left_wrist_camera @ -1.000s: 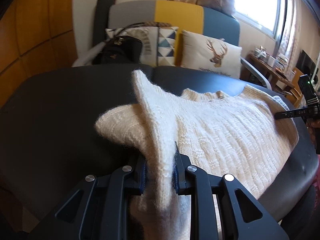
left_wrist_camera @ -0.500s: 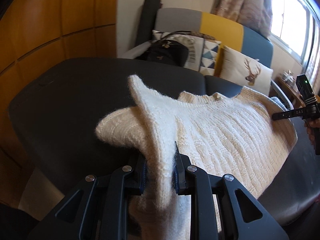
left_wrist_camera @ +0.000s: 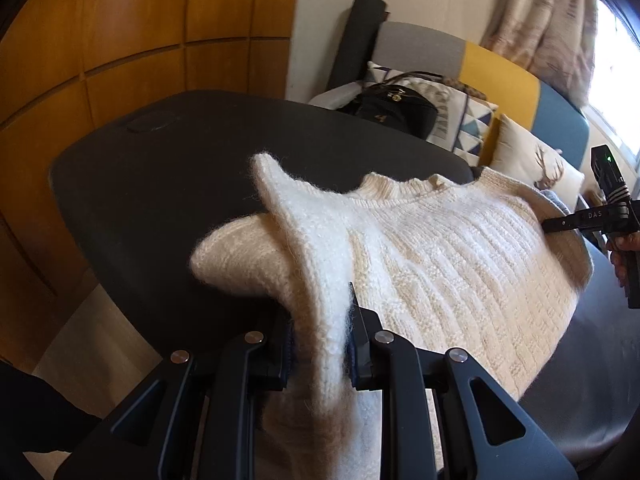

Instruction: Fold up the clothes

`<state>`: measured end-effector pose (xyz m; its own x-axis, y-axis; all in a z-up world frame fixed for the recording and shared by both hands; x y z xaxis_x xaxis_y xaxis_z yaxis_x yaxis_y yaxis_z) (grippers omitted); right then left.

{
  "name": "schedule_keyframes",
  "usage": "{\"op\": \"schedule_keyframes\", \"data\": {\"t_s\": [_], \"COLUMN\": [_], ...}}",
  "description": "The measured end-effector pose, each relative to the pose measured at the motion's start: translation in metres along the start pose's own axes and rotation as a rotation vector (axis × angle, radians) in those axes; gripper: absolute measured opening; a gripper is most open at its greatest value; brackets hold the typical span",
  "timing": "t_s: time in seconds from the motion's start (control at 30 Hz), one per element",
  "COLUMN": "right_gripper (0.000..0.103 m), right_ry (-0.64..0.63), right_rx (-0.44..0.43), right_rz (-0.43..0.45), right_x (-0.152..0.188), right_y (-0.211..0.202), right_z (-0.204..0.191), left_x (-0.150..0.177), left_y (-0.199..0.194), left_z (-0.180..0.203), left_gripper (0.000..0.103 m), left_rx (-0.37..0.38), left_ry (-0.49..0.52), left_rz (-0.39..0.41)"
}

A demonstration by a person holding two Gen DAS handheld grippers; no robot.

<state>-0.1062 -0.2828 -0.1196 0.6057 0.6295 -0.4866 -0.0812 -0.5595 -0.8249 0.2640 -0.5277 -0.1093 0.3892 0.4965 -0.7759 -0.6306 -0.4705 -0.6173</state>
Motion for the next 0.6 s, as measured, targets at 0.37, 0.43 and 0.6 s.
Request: {"op": "schedule_keyframes", "data": {"t_s": [0.37,0.43,0.6], "right_gripper": [0.017,0.017,0.017], "right_ry": [0.056,0.062,0.064], "right_rx": [-0.021,-0.023,-0.022], "right_rz": [0.034,0.035,0.037], "right_x": [-0.039,-0.045,-0.056], "right_y": [0.042,0.051,0.067], "right_z": [-0.015,-0.017,-0.022], "left_x": [-0.016,-0.017,-0.017], "left_y": [0.03,0.036,0.047], "left_z": [-0.03,-0.035,-0.045], "left_gripper": [0.021,0.021,0.021], "left_rx": [-0.064,-0.08,-0.103], "left_ry": [-0.051,-0.056,-0.082], "left_rz": [0.0,-0.006,-0.017]}}
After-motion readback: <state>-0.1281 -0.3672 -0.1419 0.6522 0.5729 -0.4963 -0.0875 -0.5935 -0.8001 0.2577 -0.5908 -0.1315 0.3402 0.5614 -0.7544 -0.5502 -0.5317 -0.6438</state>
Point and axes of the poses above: each gripper's, at about its wrist camera, not at the fingertips, and y roughly the way its jaws point, z to its right, x to its underside, the point moved 6 cm from there along y, roughly the way its jaws point, and after that the axes turned 6 degrees about z, right-handed, at the moved point
